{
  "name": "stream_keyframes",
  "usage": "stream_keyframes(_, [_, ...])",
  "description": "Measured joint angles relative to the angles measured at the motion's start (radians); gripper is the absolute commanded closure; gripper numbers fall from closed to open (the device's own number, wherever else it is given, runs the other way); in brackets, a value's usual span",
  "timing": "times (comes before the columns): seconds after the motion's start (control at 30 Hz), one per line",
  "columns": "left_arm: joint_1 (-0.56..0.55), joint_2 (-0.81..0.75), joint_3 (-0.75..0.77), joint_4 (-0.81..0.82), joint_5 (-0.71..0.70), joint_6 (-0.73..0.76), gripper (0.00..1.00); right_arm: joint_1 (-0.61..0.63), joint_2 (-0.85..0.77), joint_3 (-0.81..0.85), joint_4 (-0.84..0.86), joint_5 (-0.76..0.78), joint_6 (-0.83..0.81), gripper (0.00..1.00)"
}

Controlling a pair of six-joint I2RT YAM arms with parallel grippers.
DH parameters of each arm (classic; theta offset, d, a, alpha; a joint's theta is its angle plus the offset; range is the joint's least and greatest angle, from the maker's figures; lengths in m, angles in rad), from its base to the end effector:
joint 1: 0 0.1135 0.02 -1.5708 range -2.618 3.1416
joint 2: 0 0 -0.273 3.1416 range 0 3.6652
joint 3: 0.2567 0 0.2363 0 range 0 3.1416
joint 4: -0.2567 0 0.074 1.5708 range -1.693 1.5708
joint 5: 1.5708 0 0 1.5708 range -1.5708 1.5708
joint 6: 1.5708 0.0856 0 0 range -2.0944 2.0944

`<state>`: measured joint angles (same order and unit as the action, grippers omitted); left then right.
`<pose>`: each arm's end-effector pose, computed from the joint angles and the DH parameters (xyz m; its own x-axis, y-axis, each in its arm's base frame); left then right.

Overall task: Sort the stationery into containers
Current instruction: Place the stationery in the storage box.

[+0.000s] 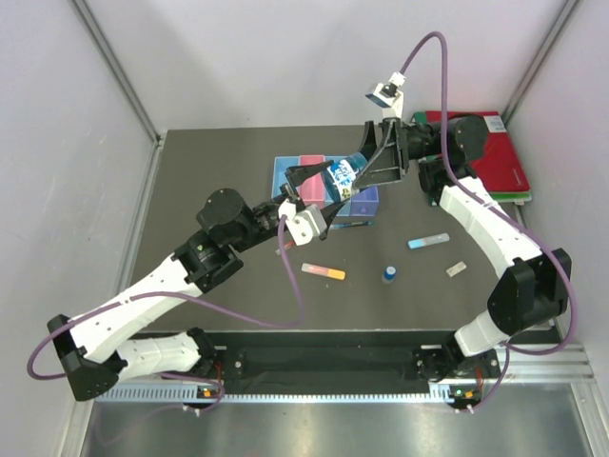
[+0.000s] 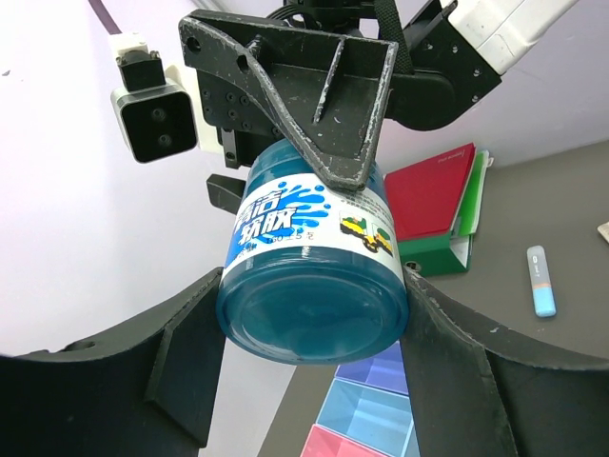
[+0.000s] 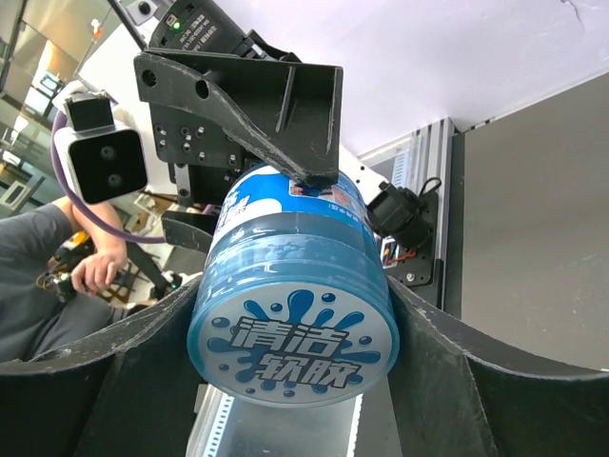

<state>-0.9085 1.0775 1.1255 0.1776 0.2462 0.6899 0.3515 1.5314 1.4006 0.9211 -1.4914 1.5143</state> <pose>0.1491 -0.2251 0.4600 0.6858 0.1243 -0.7171 0.6150 0.4278 0.6624 0.2528 0.1836 0.4734 -0.6471 -0.1530 -0.7469 -0.7048 -0.2537 0.6625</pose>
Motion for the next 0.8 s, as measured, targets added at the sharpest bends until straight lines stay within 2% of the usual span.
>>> stream_keyframes(0.07, [0.0,0.0,0.0,-0.003,0.0,0.003,1.0,0.0,0.0,-0.004,0.005,0.0,0.0,0.51])
stream_keyframes(0.1, [0.0,0.0,0.0,-0.006,0.0,0.005,1.0,0.0,0.0,-0.008,0.009,0.0,-0.001,0.72])
stream_keyframes(0.17, [0.0,0.0,0.0,-0.015,-0.002,0.006,1.0,0.0,0.0,-0.015,0.013,0.0,-0.001,0.84])
stream_keyframes(0.2, [0.0,0.0,0.0,-0.018,-0.003,0.005,0.9,0.0,0.0,-0.019,0.014,0.0,-0.001,0.93])
stream_keyframes(0.23, [0.0,0.0,0.0,-0.021,-0.004,0.005,0.76,0.0,0.0,-0.02,0.015,-0.001,-0.002,0.96])
stream_keyframes(0.27, [0.0,-0.001,0.0,-0.021,-0.005,0.005,0.62,0.0,0.0,-0.02,0.015,-0.001,-0.001,0.98])
stream_keyframes(0.3, [0.0,-0.001,0.0,-0.021,-0.005,0.005,0.37,0.0,0.0,-0.02,0.016,-0.001,-0.001,1.0])
stream_keyframes(0.37, [-0.001,-0.002,-0.001,-0.022,-0.008,0.006,0.16,0.0,0.0,-0.02,0.02,0.0,0.0,1.0])
stream_keyframes(0.4, [-0.002,-0.003,-0.003,-0.021,-0.01,0.009,0.01,0.0,0.0,-0.02,0.022,-0.002,-0.001,1.0])
stream_keyframes(0.8, [0.015,-0.093,-0.082,-0.154,-0.141,0.04,0.01,-0.008,0.002,-0.019,0.098,-0.025,0.036,1.0])
